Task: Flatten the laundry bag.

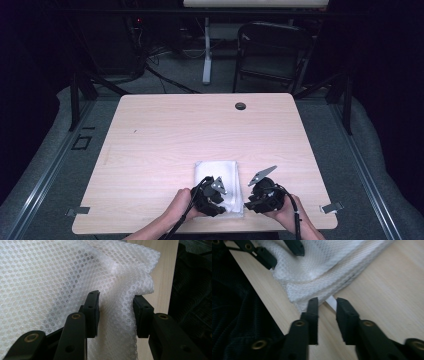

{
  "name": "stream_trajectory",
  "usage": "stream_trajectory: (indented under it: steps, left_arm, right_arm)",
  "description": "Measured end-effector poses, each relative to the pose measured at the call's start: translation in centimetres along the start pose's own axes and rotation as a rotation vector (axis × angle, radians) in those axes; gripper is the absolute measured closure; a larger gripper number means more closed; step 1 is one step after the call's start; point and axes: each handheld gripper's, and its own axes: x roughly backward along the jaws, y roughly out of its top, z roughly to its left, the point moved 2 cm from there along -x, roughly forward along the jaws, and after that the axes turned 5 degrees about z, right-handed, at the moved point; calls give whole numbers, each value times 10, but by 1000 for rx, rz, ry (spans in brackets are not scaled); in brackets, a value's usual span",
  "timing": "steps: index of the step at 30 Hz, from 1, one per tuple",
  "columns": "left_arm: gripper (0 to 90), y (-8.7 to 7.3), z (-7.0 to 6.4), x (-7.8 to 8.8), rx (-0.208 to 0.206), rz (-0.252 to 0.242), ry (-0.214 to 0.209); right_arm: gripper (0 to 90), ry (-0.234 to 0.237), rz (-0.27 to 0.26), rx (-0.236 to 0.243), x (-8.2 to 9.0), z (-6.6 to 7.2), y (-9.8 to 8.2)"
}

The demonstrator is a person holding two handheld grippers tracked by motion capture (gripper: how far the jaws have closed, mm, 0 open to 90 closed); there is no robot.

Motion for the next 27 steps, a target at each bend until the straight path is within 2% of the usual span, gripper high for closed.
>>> stream_trajectory:
  steps: [1,7,11,13,16,18,20,21,22,23,24,26,27]
  left_arm:
    - [633,0,0,0,-1,1,2]
    - [612,1,-2,-1,-29,14,11]
    - [558,2,-5,-2,-51,20,18]
    - [494,3,-6,-3,-52,23,15]
    - [496,6,-11,-1,-76,14,26]
    - [538,7,-14,-3,-85,5,37]
    - [573,7,-14,-4,-86,14,53]
    - [624,6,-14,-3,-75,2,40]
    - [668,6,-13,-3,-72,-5,36]
    - [719,5,-12,-3,-63,-10,35]
    - [777,5,-11,-3,-56,-20,33]
    - [800,4,-11,-2,-56,-24,36]
    - [818,4,-10,-1,-52,-26,36]
  right_arm:
    - [801,10,27,23,-6,4,3]
    - [849,27,37,29,-14,9,9]
    - [821,31,56,30,-20,11,12]
    - [819,39,70,13,-22,9,12]
    - [900,51,37,-17,-28,10,14]
    - [900,37,69,-5,-30,11,17]
    - [900,52,77,-2,-34,11,18]
    - [900,46,78,0,-34,10,19]
    - [900,64,74,-6,-33,9,18]
    - [900,75,63,-22,-32,8,18]
    - [900,91,27,-52,-31,7,17]
    - [900,99,20,-55,-29,6,17]
    - [900,121,-15,-85,-27,7,18]
